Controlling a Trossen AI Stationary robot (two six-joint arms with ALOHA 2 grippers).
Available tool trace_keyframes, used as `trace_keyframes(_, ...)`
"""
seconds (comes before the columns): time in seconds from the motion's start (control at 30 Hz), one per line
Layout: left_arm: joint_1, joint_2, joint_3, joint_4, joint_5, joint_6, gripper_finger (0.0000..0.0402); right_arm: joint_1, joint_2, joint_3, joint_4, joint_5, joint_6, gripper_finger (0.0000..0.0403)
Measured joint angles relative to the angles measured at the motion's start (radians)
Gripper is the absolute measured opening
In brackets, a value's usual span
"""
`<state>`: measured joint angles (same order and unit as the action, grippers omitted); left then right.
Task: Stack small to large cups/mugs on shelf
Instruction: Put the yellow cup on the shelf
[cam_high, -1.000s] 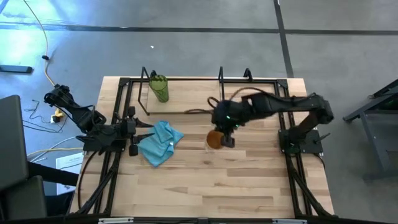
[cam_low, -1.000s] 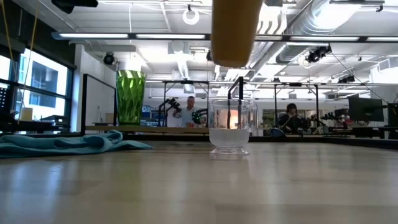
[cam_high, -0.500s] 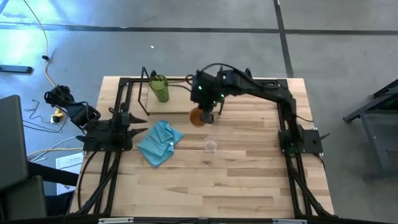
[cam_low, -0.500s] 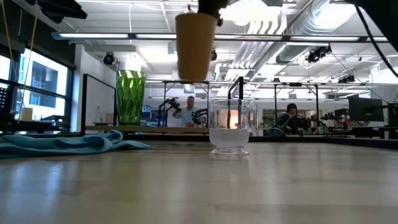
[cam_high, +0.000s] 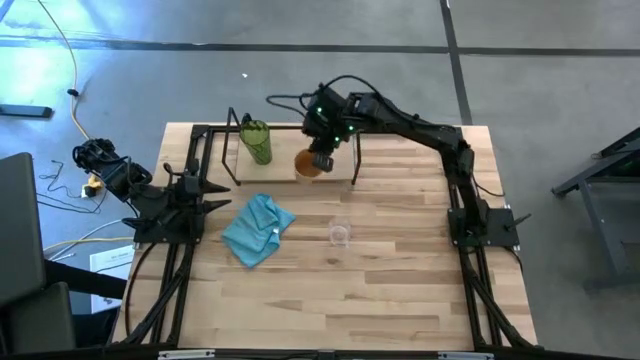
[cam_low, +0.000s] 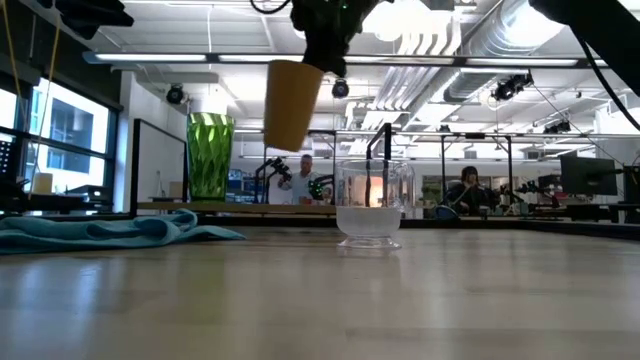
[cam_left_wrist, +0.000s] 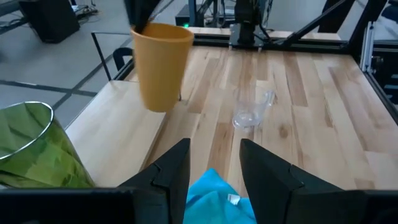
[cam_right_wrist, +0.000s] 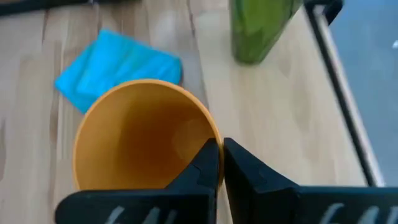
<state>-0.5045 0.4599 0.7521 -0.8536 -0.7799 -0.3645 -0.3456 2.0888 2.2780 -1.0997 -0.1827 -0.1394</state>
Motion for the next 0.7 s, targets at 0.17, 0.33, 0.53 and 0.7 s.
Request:
trace_keyframes(0.17, 0.000, 0.000, 0.000, -0.004, -0.016, 0.000, 0.0129, -0.037, 0.000, 0.000, 0.091, -0.027, 0.000, 0.0000)
trace_keyframes(0.33, 0.000, 0.000, 0.000, -0.004, -0.031, 0.000, 0.0129, -0.056, 0.000, 0.000, 0.121, -0.038, 0.000, 0.0000)
trace_keyframes(0.53, 0.000, -0.001, 0.000, -0.003, -0.054, -0.001, 0.0129, -0.072, 0.005, 0.000, 0.170, -0.037, 0.009, 0.0000)
trace_keyframes(0.7, 0.000, 0.000, 0.000, -0.003, -0.062, -0.011, 0.0129, -0.089, 0.047, 0.000, 0.198, -0.035, 0.036, 0.0000)
